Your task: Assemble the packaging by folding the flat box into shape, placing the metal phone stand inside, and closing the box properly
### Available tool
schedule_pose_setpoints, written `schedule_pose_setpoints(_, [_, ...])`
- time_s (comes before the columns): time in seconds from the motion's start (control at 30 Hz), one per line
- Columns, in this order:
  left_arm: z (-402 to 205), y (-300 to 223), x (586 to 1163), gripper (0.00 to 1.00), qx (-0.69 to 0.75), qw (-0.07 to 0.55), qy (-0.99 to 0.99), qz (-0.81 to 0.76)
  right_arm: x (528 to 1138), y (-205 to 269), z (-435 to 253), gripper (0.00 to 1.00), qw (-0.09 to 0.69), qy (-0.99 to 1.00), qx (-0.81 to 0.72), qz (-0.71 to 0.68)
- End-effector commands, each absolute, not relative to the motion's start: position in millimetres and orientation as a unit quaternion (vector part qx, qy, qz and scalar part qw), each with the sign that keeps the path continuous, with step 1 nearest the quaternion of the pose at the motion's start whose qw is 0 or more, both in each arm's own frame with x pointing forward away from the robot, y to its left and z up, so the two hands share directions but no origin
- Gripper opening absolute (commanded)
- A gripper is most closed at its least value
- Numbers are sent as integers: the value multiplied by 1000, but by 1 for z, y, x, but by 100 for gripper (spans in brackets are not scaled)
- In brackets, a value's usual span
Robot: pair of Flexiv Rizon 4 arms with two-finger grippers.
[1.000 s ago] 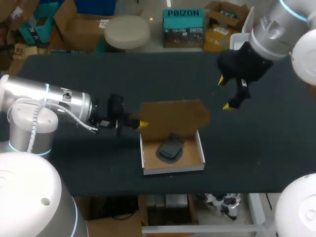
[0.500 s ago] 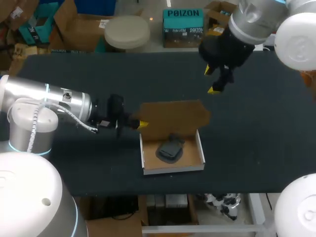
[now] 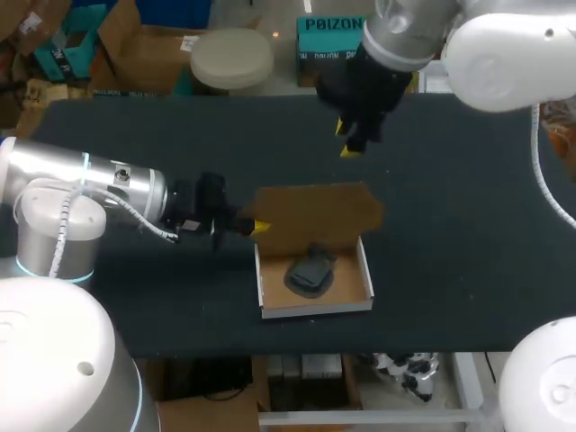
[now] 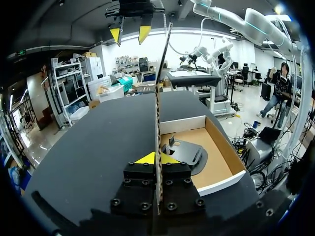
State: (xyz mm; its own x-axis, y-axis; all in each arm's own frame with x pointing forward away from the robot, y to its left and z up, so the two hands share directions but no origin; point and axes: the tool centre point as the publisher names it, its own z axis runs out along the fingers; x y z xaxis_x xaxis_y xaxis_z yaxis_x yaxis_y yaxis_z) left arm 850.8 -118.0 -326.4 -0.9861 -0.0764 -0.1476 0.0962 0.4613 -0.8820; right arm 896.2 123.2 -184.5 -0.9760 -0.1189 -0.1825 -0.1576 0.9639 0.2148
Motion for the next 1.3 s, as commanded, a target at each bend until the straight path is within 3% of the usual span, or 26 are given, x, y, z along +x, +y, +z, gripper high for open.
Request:
schedule_pose_setpoints(0.03, [-328,-118,851,0,7,82,851,-519,903,138,-191,48,59,993,-74,72])
schedule_pose_setpoints(1.3, [-328,-118,851,0,7,82,851,-519,862,173,-224,46,31,996,-87,12])
